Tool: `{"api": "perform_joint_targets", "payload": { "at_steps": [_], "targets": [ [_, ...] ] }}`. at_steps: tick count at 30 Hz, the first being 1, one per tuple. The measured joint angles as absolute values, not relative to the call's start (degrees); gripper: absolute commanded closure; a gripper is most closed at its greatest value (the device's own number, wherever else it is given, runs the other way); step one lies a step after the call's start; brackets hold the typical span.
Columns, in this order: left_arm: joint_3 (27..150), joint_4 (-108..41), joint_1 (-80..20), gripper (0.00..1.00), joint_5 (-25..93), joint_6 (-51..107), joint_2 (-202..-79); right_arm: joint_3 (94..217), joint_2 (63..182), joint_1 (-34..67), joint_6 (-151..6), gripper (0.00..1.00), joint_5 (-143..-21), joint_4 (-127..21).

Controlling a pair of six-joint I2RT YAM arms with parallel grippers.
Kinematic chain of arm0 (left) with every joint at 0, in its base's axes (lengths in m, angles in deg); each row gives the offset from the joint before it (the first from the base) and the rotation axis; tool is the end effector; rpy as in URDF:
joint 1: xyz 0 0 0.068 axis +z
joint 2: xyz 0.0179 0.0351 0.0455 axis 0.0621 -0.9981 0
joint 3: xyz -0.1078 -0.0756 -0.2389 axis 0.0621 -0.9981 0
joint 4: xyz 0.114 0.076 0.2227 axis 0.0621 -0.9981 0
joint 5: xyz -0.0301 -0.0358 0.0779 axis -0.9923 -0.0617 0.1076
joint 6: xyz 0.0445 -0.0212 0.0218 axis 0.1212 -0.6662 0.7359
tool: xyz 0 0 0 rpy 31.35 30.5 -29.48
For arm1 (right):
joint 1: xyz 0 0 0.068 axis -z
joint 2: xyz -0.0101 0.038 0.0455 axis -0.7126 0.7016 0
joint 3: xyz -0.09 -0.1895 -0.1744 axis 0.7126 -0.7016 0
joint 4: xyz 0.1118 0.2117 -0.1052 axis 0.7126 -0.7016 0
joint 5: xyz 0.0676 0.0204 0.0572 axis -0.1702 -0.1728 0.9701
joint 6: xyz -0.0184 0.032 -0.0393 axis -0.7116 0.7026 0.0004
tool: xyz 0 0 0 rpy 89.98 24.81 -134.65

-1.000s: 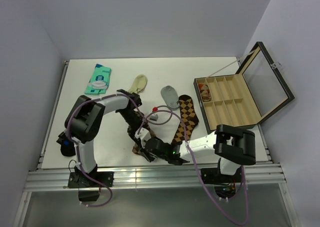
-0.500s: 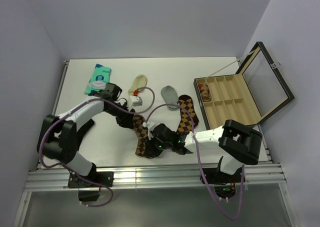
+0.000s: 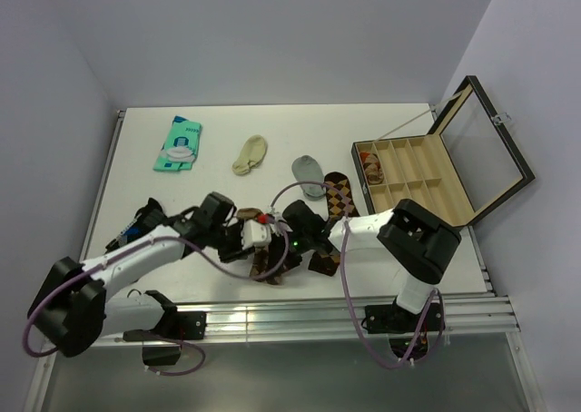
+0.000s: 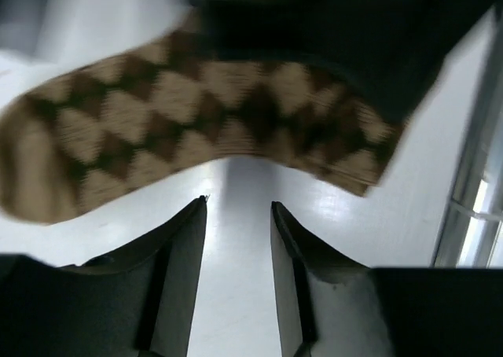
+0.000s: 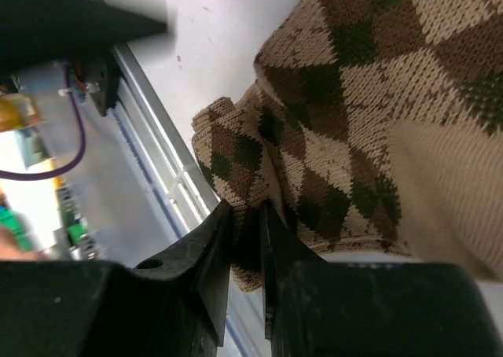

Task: Roll the socks
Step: Roll the sock at the center of the board.

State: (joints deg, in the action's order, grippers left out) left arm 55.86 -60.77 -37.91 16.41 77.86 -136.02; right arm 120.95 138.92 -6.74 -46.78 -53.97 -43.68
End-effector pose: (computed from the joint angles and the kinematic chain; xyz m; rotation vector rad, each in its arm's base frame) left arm 0.1829 -0.1437 0.1957 1.6213 1.9133 -0.5471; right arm 0.1733 0.2575 0.1284 -0.7924 2.5859 1.3441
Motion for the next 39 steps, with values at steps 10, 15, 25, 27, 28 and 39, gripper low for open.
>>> {"api": "perform_joint_targets", "payload": {
  "at_steps": [10, 15, 25, 27, 28, 39],
  "targets": [
    [46.31, -51.48, -48.20, 0.41, 21.78, 80.24, -123.82, 124.77, 144.01, -3.35, -43.94, 0.82, -45.99, -46.55],
    [44.00, -48.31, -52.46, 0.42, 22.07, 80.15, -123.37, 125.21, 144.93, -2.43, -42.81, 0.82, -44.42, -46.74],
    [42.07, -46.58, -58.72, 0.44, 22.66, 80.09, -125.68, 125.21, 145.23, -1.03, -42.46, 0.82, -43.43, -47.51],
    [42.07, -46.30, -59.33, 0.45, 22.77, 80.11, -127.32, 125.32, 145.56, -0.86, -42.43, 0.82, -43.02, -47.46],
    [42.07, -46.12, -59.52, 0.45, 22.86, 80.09, -128.15, 125.32, 145.67, -0.77, -42.43, 0.82, -42.82, -47.40],
    [42.09, -41.23, -59.92, 0.57, 25.26, 79.17, -134.56, 125.14, 145.74, -0.29, -41.98, 0.82, -42.45, -46.92]
  ]
}}
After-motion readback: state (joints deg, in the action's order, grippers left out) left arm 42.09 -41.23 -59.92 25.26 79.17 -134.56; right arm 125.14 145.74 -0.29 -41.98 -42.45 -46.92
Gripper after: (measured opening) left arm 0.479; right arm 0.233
